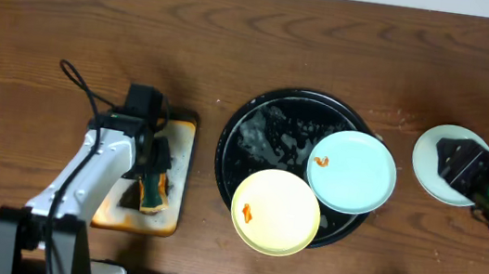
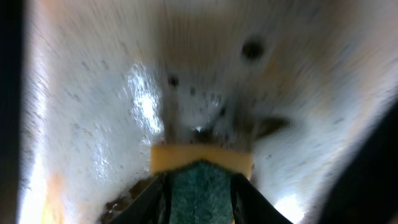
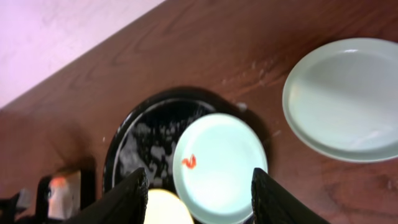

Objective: Clean dirty plates on tray and stack at the side

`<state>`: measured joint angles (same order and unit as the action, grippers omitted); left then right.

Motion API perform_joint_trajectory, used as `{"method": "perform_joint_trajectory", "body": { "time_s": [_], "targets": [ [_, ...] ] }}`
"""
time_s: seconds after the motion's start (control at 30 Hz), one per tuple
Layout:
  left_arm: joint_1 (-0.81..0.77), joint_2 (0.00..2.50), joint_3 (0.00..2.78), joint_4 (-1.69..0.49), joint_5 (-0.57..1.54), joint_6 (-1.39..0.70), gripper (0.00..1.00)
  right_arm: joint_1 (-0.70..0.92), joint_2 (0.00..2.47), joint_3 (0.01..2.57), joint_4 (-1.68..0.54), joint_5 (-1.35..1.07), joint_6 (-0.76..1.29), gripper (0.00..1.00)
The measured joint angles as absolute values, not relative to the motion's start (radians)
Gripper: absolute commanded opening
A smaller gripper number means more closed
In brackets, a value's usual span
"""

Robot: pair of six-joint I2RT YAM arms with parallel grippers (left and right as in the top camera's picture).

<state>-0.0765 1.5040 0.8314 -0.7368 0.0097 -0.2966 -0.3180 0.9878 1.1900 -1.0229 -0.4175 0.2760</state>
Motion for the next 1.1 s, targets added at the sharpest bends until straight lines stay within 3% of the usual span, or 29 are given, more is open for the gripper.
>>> {"method": "perform_joint_trajectory", "body": {
  "time_s": [0.13, 0.3, 0.53, 0.83, 1.1],
  "targets": [
    [-0.076, 1.544, 0.817, -0.726, 0.035, -0.316, 0.33, -0.305, 0.981, 1.19, -1.06, -0.412, 0.26, 0.51],
    [-0.076, 1.582, 0.789, -0.619, 0.038, -0.326, 0.08, -0.302, 0.982, 1.19, -1.077, -0.411, 0.244, 0.5],
    [-0.074, 1.608, 0.794, -0.566, 0.04, -0.329, 0.08, -0.301, 0.982, 1.19, -1.078, -0.411, 0.236, 0.5],
    [-0.074, 1.544, 0.894, -0.787, 0.052, -0.314, 0.33, -0.301, 0.982, 1.19, -1.082, -0.411, 0.233, 0.5],
    [-0.074, 1.463, 0.897, -0.933, 0.053, -0.387, 0.4, -0.301, 0.982, 1.19, -1.089, -0.411, 0.233, 0.5]
  ]
}}
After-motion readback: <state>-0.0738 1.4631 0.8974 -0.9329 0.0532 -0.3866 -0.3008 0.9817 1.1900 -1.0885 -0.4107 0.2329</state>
